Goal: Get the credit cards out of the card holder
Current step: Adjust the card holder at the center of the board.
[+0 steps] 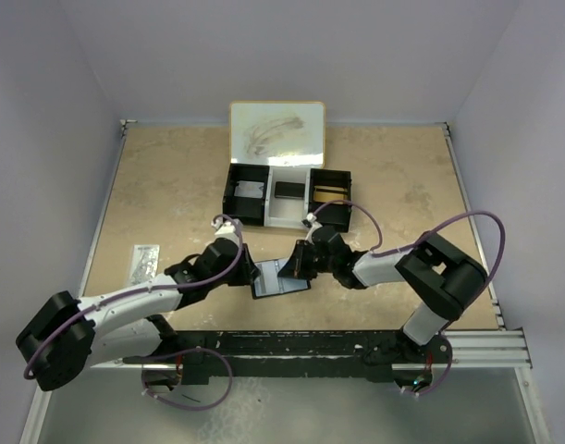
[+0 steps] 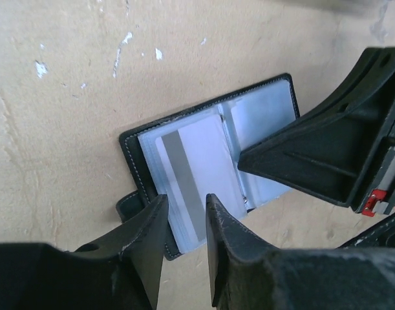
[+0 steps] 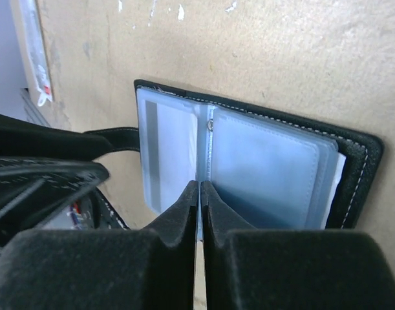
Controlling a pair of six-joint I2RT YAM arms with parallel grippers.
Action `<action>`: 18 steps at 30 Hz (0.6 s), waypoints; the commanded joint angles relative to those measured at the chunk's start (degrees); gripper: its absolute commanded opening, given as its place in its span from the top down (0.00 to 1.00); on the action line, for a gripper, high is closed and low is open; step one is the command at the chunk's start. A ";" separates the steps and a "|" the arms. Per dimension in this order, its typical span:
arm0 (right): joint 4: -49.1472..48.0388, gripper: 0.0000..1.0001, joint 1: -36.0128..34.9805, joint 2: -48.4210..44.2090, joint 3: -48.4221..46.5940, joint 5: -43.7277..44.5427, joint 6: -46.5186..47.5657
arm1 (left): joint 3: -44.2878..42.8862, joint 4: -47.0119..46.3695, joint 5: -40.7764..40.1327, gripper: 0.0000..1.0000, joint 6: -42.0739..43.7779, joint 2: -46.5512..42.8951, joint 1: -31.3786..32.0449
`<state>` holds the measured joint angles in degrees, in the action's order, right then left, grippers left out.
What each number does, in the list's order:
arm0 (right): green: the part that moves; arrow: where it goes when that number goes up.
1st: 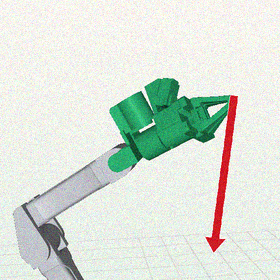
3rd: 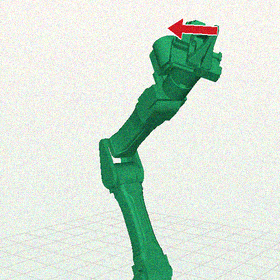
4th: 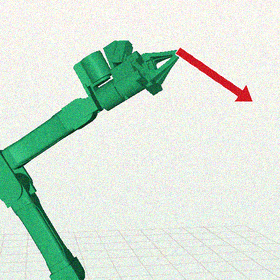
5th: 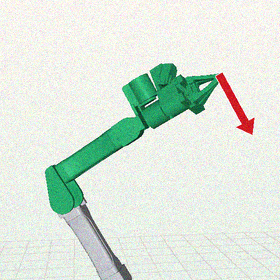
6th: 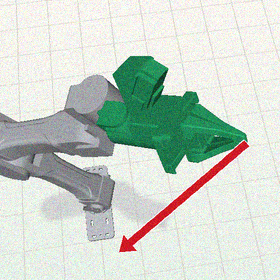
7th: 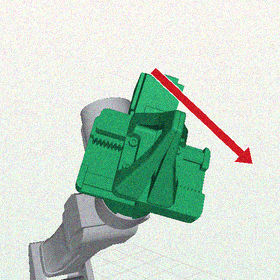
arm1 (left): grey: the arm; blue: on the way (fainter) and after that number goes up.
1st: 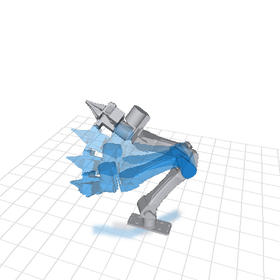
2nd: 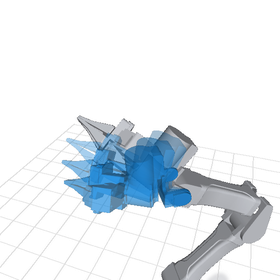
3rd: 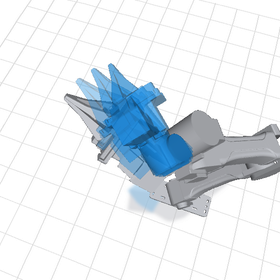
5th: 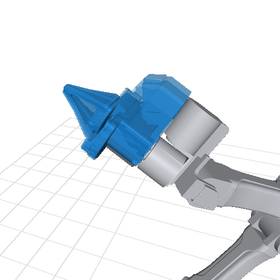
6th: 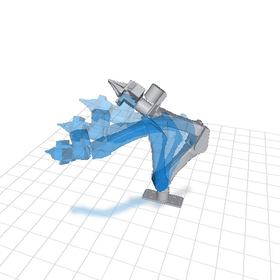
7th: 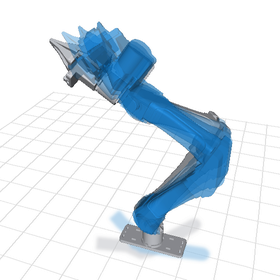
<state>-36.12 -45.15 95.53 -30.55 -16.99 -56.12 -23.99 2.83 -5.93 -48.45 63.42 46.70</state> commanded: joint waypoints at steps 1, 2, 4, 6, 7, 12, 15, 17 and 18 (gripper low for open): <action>12.89 0.90 -0.84 -5.00 -3.66 6.24 5.22 | -0.81 2.18 -5.41 0.72 -2.57 -3.78 0.16; 14.10 0.87 -1.02 -6.20 -4.17 6.90 6.22 | -0.68 2.52 -5.88 0.72 -3.00 -4.31 0.14; 14.59 0.87 -1.40 -8.61 -4.57 6.74 8.75 | -0.18 2.85 -6.98 0.72 -3.87 -5.50 0.15; 15.34 0.86 -1.57 -9.10 -5.79 4.30 11.49 | 0.47 2.93 -8.25 0.72 -4.84 -6.87 0.16; 16.94 0.86 -1.98 -8.68 -7.15 4.60 12.32 | 0.72 3.15 -8.95 0.72 -5.36 -7.63 0.22; 23.71 0.87 -5.58 -5.24 -13.11 10.05 14.01 | 1.44 4.38 -11.98 0.70 -7.14 -11.92 0.23; 25.73 0.88 -6.09 -2.91 -14.51 12.98 12.83 | 1.41 5.00 -12.68 0.69 -7.45 -13.70 0.24; 28.56 0.89 -6.02 -1.90 -14.84 16.22 11.93 | 1.11 5.47 -12.32 0.68 -7.33 -14.30 0.24; 29.62 0.90 -6.09 -1.64 -14.81 17.67 11.37 | 1.01 5.52 -11.68 0.68 -7.16 -14.44 0.24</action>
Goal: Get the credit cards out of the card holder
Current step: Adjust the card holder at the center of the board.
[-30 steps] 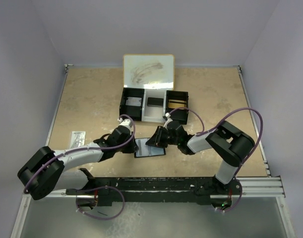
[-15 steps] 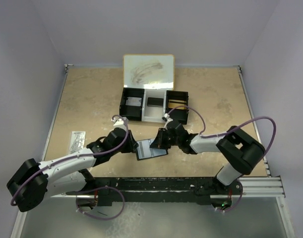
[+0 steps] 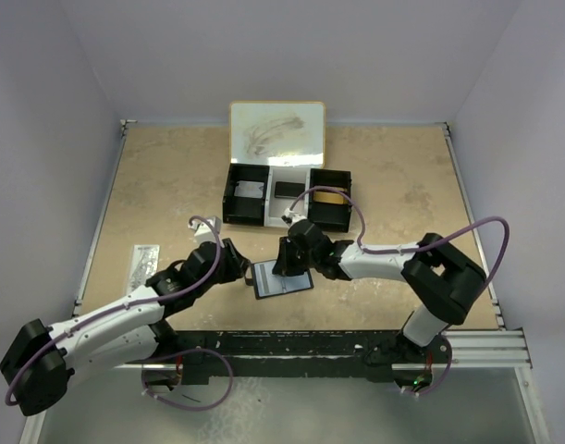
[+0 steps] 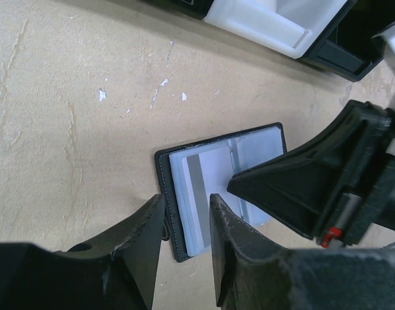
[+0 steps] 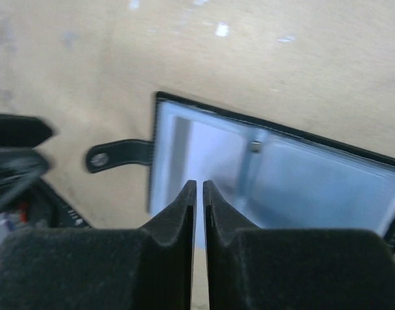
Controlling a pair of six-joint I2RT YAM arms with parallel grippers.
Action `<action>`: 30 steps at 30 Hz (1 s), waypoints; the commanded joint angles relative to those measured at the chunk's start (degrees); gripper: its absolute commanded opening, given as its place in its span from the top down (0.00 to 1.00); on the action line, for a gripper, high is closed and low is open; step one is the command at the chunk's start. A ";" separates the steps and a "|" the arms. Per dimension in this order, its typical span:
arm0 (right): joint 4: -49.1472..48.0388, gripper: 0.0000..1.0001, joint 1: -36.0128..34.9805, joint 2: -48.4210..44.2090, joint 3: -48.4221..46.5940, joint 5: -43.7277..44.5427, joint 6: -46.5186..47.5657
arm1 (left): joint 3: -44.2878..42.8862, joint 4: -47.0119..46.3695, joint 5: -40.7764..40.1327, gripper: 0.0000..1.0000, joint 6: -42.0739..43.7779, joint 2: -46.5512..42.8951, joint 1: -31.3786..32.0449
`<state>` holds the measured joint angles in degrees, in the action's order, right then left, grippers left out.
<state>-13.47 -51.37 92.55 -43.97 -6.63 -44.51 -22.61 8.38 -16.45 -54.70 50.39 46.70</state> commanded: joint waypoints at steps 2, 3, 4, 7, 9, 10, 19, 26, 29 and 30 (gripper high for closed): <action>8.77 0.90 0.13 1.56 -0.58 7.73 -1.46 | -0.38 -0.30 0.13 0.67 -0.76 -1.43 0.24; 8.49 0.90 0.13 1.51 0.43 7.54 -2.39 | -0.29 -0.67 0.89 0.67 -0.65 -1.30 0.24; 8.39 0.90 0.20 1.58 0.94 7.86 -2.57 | -0.18 -1.25 1.72 0.67 -0.61 -1.25 0.24; 7.60 0.90 0.20 1.80 1.98 7.64 -2.88 | 0.30 -3.45 4.06 0.66 -0.13 -0.07 0.24; 6.49 0.90 0.28 2.12 2.68 7.00 -3.23 | 0.24 -4.82 5.48 0.65 0.44 1.08 0.30; 6.23 0.90 0.23 2.37 2.92 6.88 -3.46 | 0.07 -5.39 6.64 0.64 0.73 1.84 0.37; 3.70 0.89 0.30 1.56 6.31 7.07 -6.02 | -1.59 -5.36 3.29 0.63 0.49 6.32 4.25; -1.27 0.89 1.04 1.66 9.85 4.61 -8.01 | -0.10 -10.06 3.20 0.62 -2.76 8.40 6.22; -0.40 0.89 1.19 1.63 9.69 5.31 -8.32 | 1.29 -12.59 2.54 0.62 -4.93 9.27 6.60; 0.15 0.89 1.23 1.54 9.57 5.72 -8.39 | 2.25 -13.80 1.95 0.62 -5.89 9.20 6.65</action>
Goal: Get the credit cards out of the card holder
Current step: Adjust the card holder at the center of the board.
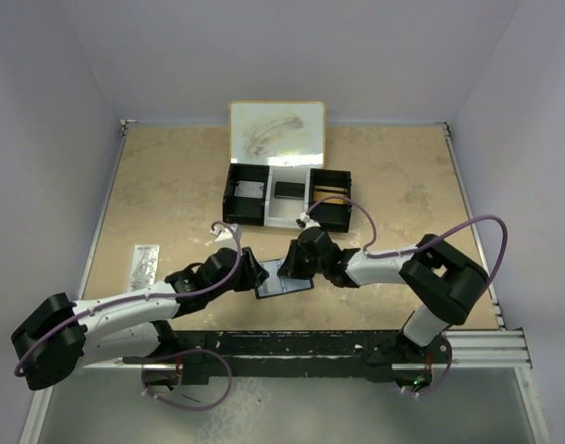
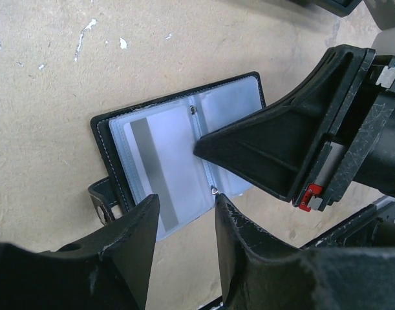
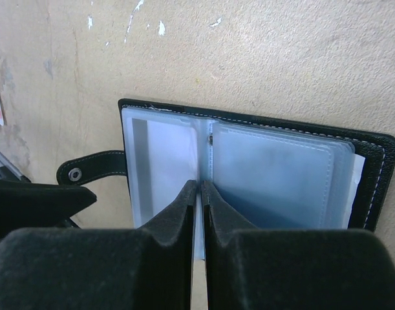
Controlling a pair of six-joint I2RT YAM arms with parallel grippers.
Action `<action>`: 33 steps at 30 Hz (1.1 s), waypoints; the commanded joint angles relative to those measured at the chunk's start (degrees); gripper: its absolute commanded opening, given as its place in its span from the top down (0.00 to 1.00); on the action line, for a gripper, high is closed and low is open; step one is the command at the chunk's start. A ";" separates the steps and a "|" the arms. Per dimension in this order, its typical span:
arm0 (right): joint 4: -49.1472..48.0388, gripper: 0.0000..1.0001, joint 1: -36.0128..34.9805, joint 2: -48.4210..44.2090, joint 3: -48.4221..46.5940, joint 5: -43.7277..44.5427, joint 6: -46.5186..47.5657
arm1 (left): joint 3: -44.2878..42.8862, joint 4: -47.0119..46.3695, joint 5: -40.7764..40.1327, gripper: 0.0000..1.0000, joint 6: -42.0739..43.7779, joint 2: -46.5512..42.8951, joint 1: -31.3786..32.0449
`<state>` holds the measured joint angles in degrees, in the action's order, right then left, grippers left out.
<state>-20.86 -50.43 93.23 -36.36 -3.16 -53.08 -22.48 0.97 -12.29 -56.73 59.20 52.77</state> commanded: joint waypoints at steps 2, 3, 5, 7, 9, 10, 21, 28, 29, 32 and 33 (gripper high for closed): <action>7.53 0.89 0.25 0.37 2.10 2.60 0.07 | 3.67 -8.55 -3.35 0.62 -5.73 0.38 0.57; 7.69 0.89 0.25 0.15 2.20 2.93 -0.07 | 4.11 -9.02 -3.77 0.62 -6.29 0.74 0.58; 8.54 0.89 0.25 -0.25 2.19 3.70 -0.56 | 4.17 -9.66 -3.89 0.62 -6.62 1.87 0.58; 9.35 0.90 0.25 -0.74 2.38 4.73 -1.20 | 3.75 -9.32 -3.86 0.62 -6.63 3.44 0.63; 9.01 0.89 0.27 -1.10 2.58 4.77 -1.43 | 3.63 -9.48 -4.07 0.62 -6.79 4.39 0.66; 8.67 0.89 0.25 -1.10 2.75 4.27 -1.42 | 3.72 -9.91 -4.01 0.62 -6.85 4.76 0.66; 6.64 0.90 0.25 0.82 3.06 2.99 -2.30 | 4.26 -14.85 -2.60 0.65 -7.78 6.81 1.39; 6.71 0.90 0.25 0.61 2.96 2.81 -2.30 | 4.83 -14.29 -4.57 0.66 -8.65 9.59 1.43; 6.66 0.90 0.25 0.70 2.92 2.76 -2.33 | 4.77 -14.44 -4.58 0.66 -8.62 9.81 1.52; 6.54 0.90 0.29 0.89 2.87 2.64 -2.29 | 4.57 -14.66 -4.39 0.66 -8.56 10.55 1.59; 6.54 0.90 0.25 0.94 2.87 2.63 -2.29 | 4.41 -14.61 -4.41 0.66 -8.56 10.70 1.61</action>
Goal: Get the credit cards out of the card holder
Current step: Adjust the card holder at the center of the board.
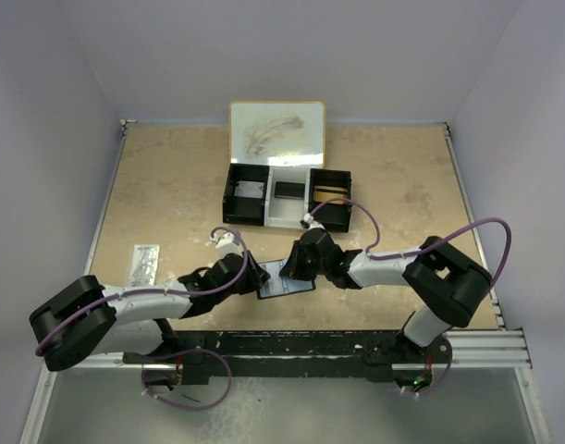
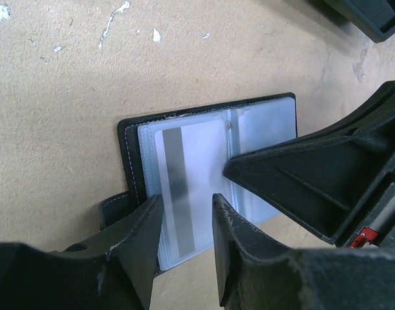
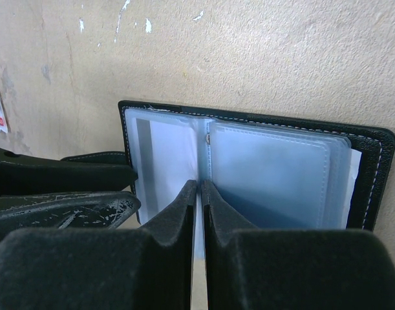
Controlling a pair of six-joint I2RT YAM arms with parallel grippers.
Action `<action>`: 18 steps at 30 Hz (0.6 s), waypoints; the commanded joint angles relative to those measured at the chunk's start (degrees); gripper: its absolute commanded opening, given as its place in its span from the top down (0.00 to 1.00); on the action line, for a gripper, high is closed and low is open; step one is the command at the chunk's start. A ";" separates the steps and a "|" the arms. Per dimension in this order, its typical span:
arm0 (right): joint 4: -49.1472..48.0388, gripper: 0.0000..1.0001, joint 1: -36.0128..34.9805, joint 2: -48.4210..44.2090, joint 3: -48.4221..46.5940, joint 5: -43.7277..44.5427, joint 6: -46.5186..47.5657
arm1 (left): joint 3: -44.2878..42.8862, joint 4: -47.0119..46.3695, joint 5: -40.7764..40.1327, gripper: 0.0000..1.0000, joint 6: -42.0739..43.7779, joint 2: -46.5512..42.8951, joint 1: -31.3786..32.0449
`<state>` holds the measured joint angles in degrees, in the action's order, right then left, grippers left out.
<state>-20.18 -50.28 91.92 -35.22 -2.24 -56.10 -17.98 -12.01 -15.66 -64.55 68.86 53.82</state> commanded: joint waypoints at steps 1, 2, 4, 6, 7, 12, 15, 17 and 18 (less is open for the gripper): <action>5.78 0.90 0.10 2.32 1.77 1.71 0.68 | -0.18 -1.24 -1.23 0.66 -0.75 1.13 0.71; 5.71 0.90 0.10 2.30 1.74 1.63 0.72 | -0.44 -0.59 -1.63 0.66 -0.89 1.17 0.75; 5.68 0.90 0.12 2.37 1.77 1.50 0.78 | -1.19 2.04 -3.27 0.66 -0.83 1.37 1.10; 5.69 0.90 0.10 2.47 1.74 1.28 0.76 | -3.17 6.42 -5.38 0.66 -0.49 1.66 1.59; 5.62 0.90 0.10 2.48 1.75 1.21 0.81 | -3.54 7.18 -5.50 0.66 -0.20 1.64 1.63; 5.60 0.90 0.10 2.65 1.61 1.05 0.77 | -2.98 4.62 -4.49 0.66 -0.74 1.62 1.86; 5.76 0.90 0.10 2.50 1.57 1.10 0.81 | -3.92 6.16 -5.48 0.66 -0.91 2.47 2.47; 6.07 0.90 0.10 2.39 1.57 1.30 0.72 | -4.65 8.15 -7.33 0.65 -1.76 2.36 3.04; 6.24 0.90 0.10 2.39 1.51 1.62 0.66 | -4.93 8.65 -8.15 0.66 -2.12 2.21 3.53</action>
<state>-20.56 -50.24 92.23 -35.22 -2.72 -56.38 -20.88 -7.62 -19.99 -65.45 70.41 56.05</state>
